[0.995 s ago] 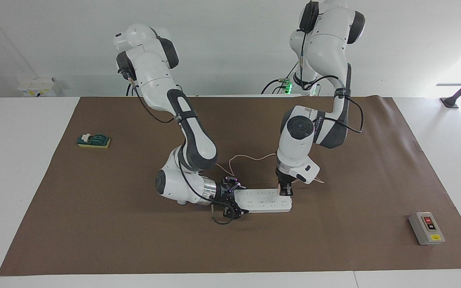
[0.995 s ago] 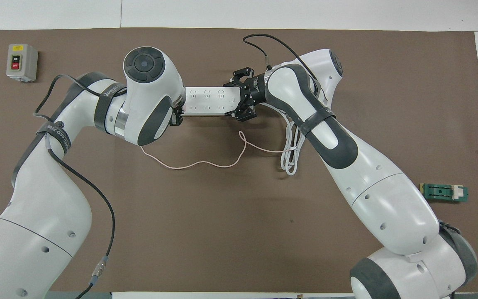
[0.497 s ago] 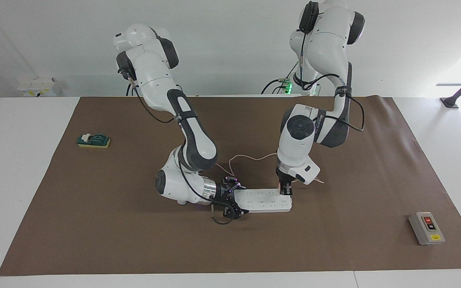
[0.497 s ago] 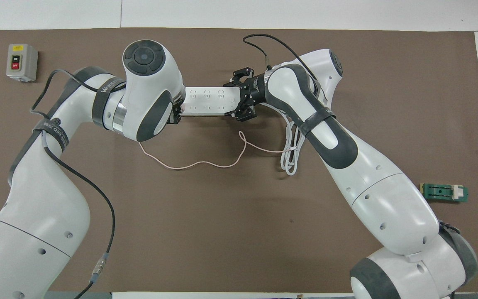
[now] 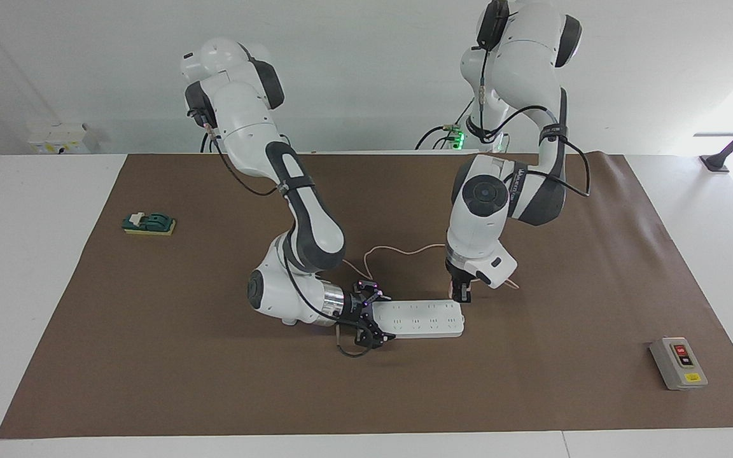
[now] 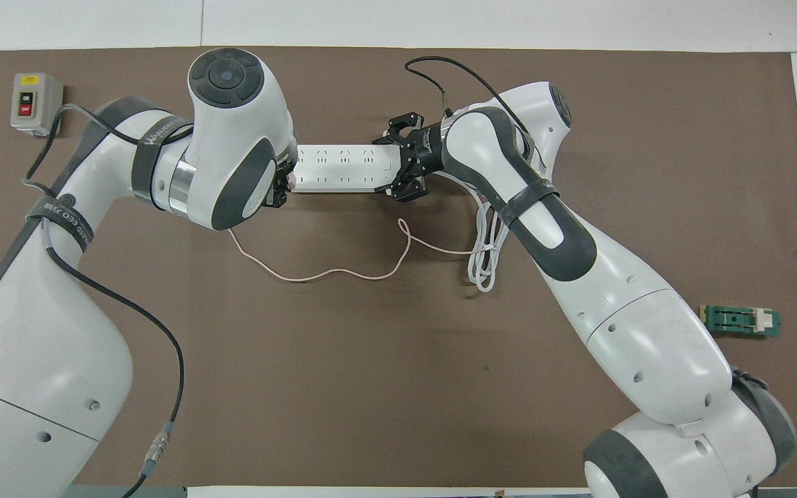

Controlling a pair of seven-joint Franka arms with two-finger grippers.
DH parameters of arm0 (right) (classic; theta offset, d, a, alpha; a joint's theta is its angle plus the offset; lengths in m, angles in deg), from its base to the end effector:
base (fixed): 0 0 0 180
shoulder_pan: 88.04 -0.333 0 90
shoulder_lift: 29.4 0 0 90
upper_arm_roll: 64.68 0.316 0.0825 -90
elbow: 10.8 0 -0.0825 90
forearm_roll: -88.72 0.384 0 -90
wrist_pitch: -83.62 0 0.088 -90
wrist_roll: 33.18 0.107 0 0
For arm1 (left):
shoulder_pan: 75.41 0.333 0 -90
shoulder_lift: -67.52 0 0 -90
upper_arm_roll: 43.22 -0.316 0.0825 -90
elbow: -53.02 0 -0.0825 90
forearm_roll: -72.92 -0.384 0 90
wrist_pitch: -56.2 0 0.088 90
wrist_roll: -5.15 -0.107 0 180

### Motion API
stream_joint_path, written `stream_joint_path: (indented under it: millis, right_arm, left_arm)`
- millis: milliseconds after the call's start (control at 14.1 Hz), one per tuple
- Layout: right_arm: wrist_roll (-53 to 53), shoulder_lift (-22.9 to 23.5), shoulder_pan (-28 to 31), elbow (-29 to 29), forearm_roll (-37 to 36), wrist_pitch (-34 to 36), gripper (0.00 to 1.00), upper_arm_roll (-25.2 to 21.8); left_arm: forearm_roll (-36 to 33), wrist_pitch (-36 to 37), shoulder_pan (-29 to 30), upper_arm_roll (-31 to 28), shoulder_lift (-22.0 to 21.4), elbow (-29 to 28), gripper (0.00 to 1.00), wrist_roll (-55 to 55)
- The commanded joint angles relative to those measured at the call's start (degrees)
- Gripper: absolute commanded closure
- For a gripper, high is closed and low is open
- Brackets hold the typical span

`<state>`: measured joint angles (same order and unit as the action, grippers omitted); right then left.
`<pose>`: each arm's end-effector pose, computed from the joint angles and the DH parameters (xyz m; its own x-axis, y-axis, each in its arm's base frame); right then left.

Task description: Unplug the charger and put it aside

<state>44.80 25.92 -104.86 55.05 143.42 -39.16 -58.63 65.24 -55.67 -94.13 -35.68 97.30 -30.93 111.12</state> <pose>0.7153 0.3104 0.2330 -0.0084 -0.6347 -0.7727 -0.9983 -0.0390 0.0428 0.6362 -0.2871 0.3800 0.2133 0.9749 0.0633 0.9770 -0.2130 -0.0115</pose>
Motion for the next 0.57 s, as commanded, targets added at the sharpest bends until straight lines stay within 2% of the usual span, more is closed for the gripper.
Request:
stream_joint_path:
  millis: [0, 71, 142, 213, 497]
  right_arm:
    - [-1.25, 0.93, -1.54, -0.46, 0.57, -1.06, 0.34, 0.11]
    - [-1.07, 0.84, -1.54, -0.46, 0.49, -1.15, 0.26, 0.11]
    - [-0.81, 0.66, -1.54, -0.46, 0.31, -1.15, 0.05, -0.07]
    - [-0.9, 0.31, -1.54, -0.46, 0.14, -1.06, 0.0, -0.15]
    - [-0.98, -1.62, -1.02, 1.12, 0.05, -0.88, 0.0, -0.42]
  left_arm:
    - [1.09, 0.59, 2.19, 0.81, -5.95, -5.78, 1.0, -7.68]
    - [1.17, 0.59, 2.72, 0.81, -7.18, -7.18, 1.0, -9.71]
    - [1.26, 0.59, 3.25, 1.16, -8.67, -9.02, 1.0, -12.95]
    - [1.44, 0.59, 4.21, 1.34, -10.34, -11.13, 1.0, -16.46]
    - [1.53, 0.59, 9.22, 3.27, -14.39, -16.5, 1.0, -31.92]
